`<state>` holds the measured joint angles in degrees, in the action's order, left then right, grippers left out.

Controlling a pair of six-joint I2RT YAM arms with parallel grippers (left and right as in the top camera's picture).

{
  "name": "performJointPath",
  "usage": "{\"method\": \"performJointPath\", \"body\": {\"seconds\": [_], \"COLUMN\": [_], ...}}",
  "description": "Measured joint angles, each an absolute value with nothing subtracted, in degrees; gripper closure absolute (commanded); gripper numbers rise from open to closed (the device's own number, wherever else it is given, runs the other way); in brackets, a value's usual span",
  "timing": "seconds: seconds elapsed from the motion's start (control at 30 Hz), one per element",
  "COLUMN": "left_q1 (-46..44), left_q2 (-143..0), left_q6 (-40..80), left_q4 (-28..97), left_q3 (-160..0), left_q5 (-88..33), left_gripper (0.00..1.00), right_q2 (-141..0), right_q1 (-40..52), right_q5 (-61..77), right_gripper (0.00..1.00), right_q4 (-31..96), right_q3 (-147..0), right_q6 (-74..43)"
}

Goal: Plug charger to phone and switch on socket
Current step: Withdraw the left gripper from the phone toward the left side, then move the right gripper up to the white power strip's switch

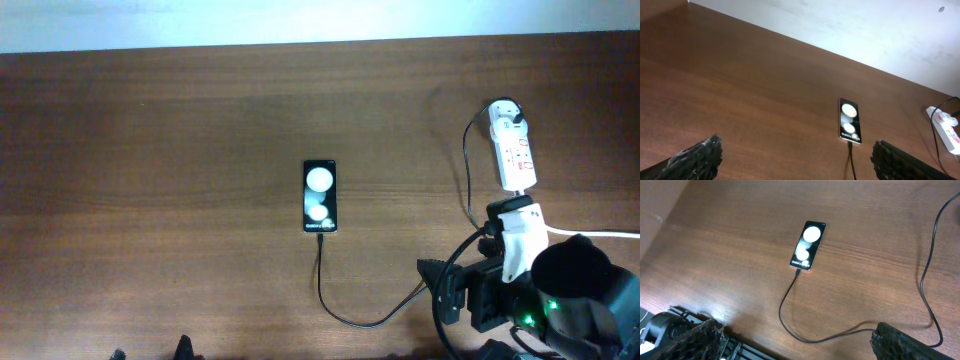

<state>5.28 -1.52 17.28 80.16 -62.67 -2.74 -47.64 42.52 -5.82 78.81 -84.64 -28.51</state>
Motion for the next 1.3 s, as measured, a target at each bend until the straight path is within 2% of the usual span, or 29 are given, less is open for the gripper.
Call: {"method": "performJointPath", "body": {"seconds": [0.2,0.5,0.6,0.77,0.83,0.9,0.93,1.0,1.03,1.3], "left_q1": [5.3,5.3,5.3,5.3,5.3,5.3,5.3,5.3,5.3,5.3], "left_q2": [-1.4,-1.3,-1.3,-1.3,-1.3,-1.3,-1.3,-1.3,-1.3,-1.2], "left_q6": [17.3,17.3,17.3,17.3,17.3,17.3,17.3,17.3,17.3,17.3], "left_q4": [91.9,92.4,92.4,92.4,92.4,92.4,92.4,92.4,92.4,92.8], "left_q3": [-62.7,-62.7,-62.7,-62.7,-62.7,-62.7,-62.7,-62.7,-62.7,-62.7], "left_q5": [-2.7,-2.7,-2.7,-2.7,-2.7,-2.7,-2.7,-2.3,-2.2,-1.8], "left_gripper": [0.01,0.01,0.01,0.01,0.01,0.01,0.01,0.01,0.01,0.01], "right_q2": [-51.2,-67.0,-69.7,-72.4,-74.1,-76.7,-78.3,-82.3,-83.3,-90.9], "right_q1": [42.5,42.0,34.6,13.6,7.1,0.9,-2.0,-6.8,-7.9,-16.3], "right_q5": [-11.6,-13.1,-13.1,-13.1,-13.1,-13.1,-13.1,-12.8,-12.6,-7.1], "right_gripper": [0.01,0.01,0.01,0.01,0.26,0.45,0.58,0.91,0.96,0.96], "right_q4": [78.8,78.9,80.3,84.1,84.4,84.4,84.3,83.5,83.3,69.4], "right_q3": [-84.6,-84.6,-84.6,-84.6,-84.6,-84.6,-84.6,-84.6,-84.6,-84.5], "right_q6": [-28.5,-29.0,-32.0,-34.3,-34.4,-34.5,-34.5,-34.6,-34.7,-34.7]}}
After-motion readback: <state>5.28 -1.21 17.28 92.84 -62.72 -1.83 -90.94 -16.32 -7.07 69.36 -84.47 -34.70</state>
